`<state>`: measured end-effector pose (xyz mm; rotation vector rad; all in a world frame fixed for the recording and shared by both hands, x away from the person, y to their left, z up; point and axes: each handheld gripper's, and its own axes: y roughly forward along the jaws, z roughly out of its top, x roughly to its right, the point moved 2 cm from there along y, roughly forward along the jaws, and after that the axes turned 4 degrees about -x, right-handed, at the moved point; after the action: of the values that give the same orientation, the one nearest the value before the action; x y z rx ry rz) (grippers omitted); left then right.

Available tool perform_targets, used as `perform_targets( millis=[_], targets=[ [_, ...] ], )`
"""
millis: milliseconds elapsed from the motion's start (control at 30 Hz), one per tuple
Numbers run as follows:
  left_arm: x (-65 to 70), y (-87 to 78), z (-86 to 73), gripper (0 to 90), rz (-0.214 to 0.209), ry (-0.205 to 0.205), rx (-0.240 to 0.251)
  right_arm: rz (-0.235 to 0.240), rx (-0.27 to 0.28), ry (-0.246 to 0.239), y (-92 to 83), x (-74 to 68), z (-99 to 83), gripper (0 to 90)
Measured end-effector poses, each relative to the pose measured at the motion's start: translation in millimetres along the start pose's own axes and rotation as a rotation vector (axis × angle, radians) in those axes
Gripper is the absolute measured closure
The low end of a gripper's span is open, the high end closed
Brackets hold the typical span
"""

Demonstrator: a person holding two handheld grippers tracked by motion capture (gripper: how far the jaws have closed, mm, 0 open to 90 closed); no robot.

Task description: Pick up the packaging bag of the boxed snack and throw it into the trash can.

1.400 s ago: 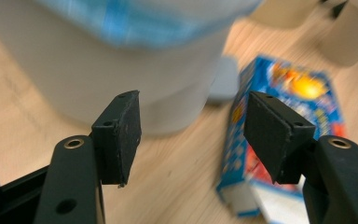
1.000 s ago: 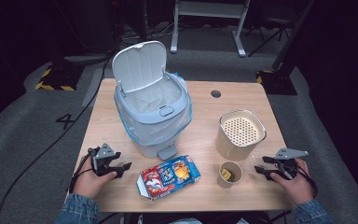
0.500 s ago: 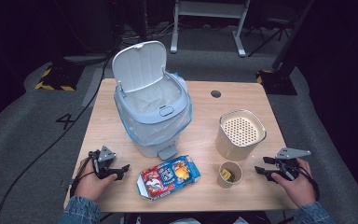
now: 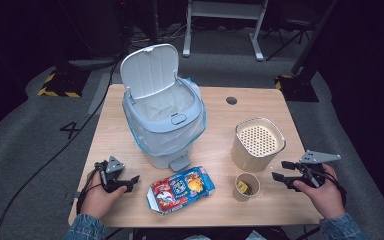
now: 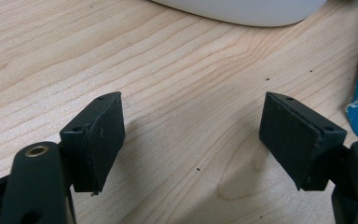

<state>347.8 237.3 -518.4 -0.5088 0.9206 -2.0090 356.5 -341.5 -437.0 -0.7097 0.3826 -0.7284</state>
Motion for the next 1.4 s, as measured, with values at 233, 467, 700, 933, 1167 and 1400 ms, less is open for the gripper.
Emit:
perform_targets(
  millis=[233,467,700,933,1167,1400],
  targets=[
    [0.2,0.1,-0.1,22.6,0.001,0.0,0.002,0.073,0.011,-0.066,-3.4,-31.2,31.7,40.2],
    [0.2,0.1,-0.1,22.6,0.001,0.0,0.002,0.122,0.006,-0.159,9.7,-67.9,63.1,38.0],
    [0.5,0.1,-0.1,22.6,0.003,-0.004,0.004,0.161,-0.018,-0.232,33.1,-109.4,81.0,31.0],
    [0.4,0.0,0.0,22.6,0.002,-0.005,0.001,0.202,-0.056,-0.268,67.0,-143.3,86.8,24.1],
    [0.5,2.6,2.8,22.6,0.005,-0.012,0.004,0.221,-0.169,-0.374,109.0,-176.5,86.3,20.7],
    [0.5,2.8,3.0,22.6,0.004,-0.013,0.005,0.201,-0.229,-0.421,135.0,-187.8,79.6,17.6]
  ],
)
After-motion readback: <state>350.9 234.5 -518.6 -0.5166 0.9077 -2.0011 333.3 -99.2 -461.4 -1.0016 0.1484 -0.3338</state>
